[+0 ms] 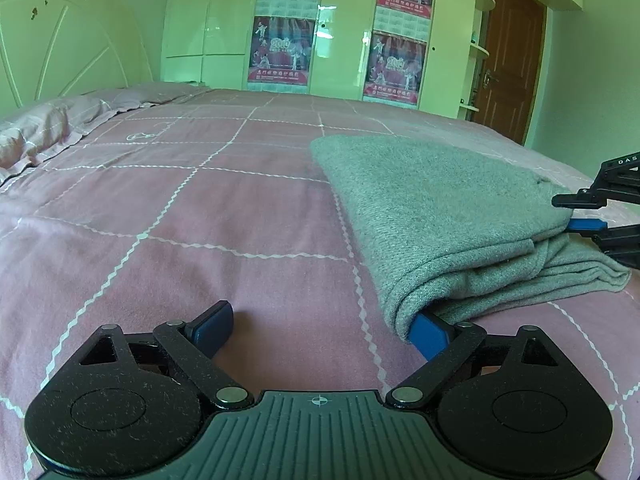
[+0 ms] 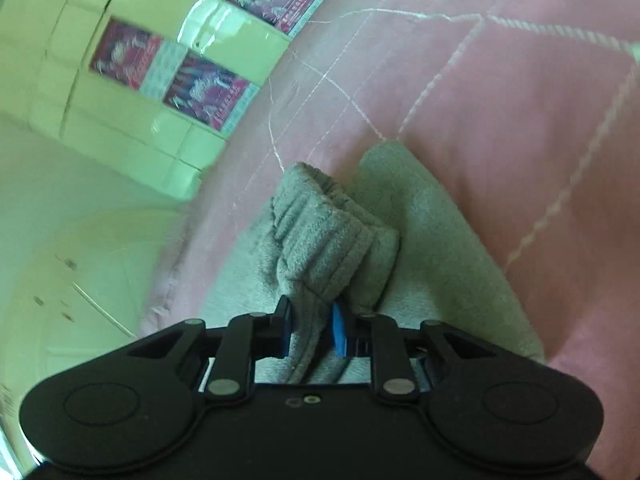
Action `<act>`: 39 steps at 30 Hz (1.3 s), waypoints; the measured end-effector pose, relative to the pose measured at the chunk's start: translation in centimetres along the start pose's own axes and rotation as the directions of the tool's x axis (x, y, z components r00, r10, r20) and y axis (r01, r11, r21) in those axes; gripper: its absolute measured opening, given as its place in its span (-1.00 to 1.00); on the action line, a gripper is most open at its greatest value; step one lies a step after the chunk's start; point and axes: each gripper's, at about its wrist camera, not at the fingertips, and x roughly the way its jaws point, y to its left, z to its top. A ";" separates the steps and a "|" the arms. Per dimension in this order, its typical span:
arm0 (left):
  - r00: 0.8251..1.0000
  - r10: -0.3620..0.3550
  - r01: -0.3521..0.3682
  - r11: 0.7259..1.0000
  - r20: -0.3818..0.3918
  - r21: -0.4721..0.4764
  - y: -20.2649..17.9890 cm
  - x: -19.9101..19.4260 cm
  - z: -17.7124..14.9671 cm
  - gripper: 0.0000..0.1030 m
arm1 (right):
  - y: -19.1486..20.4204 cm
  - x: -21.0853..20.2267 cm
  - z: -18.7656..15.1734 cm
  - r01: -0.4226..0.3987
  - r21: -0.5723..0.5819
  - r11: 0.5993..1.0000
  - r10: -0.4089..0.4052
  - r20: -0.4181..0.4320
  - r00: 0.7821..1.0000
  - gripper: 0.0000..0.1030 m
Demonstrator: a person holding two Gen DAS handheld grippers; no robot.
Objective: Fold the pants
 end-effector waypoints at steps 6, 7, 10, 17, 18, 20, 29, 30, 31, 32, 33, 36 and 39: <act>1.000 0.005 -0.005 1.000 0.002 0.004 -0.2 0.0 -0.1 0.79 | 0.2 -3.5 -0.4 -0.056 0.017 0.998 0.054 0.092 0.994 0.57; 1.000 0.005 -0.005 1.000 0.002 0.004 -0.2 0.0 -0.1 0.79 | -0.1 -3.3 -0.3 -0.058 0.026 0.998 0.055 0.084 0.995 0.44; 1.000 0.005 -0.005 1.000 0.001 0.004 -0.2 0.0 -0.1 0.79 | -0.6 -2.1 0.1 -0.037 0.022 0.999 0.036 0.053 0.998 0.15; 1.000 0.005 -0.005 1.000 0.002 0.005 -0.2 0.0 -0.1 0.79 | 0.2 2.3 2.1 -0.003 0.050 0.999 0.003 -0.012 1.000 -0.10; 1.000 0.005 -0.005 1.000 0.002 0.004 -0.2 0.0 -0.1 0.79 | 0.5 2.3 2.5 0.022 0.052 0.998 -0.021 -0.013 1.000 -0.12; 1.000 0.004 -0.004 1.000 0.002 0.004 -0.3 -0.1 -0.1 0.79 | 0.7 1.3 2.6 0.011 0.088 0.996 -0.013 0.012 1.000 -0.09; 1.000 0.002 -0.002 1.000 0.002 0.004 -0.3 -0.1 -0.1 0.79 | -0.2 2.3 1.7 0.050 0.075 0.996 -0.047 -0.029 0.998 0.03; 1.000 0.002 -0.002 1.000 0.001 0.004 -0.3 -0.1 -0.1 0.79 | 0.2 3.1 2.0 0.075 0.059 0.995 -0.073 -0.039 0.997 0.14; 1.000 0.001 -0.001 1.000 0.001 0.003 -0.3 -0.1 -0.1 0.79 | 0.5 3.8 2.3 0.082 0.048 0.995 -0.080 -0.046 0.996 0.39; 1.000 0.001 -0.001 1.000 0.002 0.003 -0.3 -0.1 -0.1 0.79 | 0.8 4.4 2.5 0.081 0.041 0.996 -0.079 -0.058 0.995 0.48; 1.000 0.002 -0.002 1.000 0.001 0.004 -0.3 -0.1 -0.1 0.79 | 1.3 4.9 2.7 0.099 0.015 0.995 -0.098 -0.066 0.993 0.24; 1.000 0.002 -0.002 1.000 -0.003 0.001 -0.2 0.0 0.0 0.79 | 4.0 4.4 3.0 0.068 -0.088 0.994 -0.072 -0.046 0.996 -0.49; 1.000 0.002 -0.002 1.000 0.003 0.001 -0.2 -0.1 -0.1 0.80 | 7.5 0.0 3.0 -0.085 -0.126 0.988 0.094 0.065 0.993 -0.50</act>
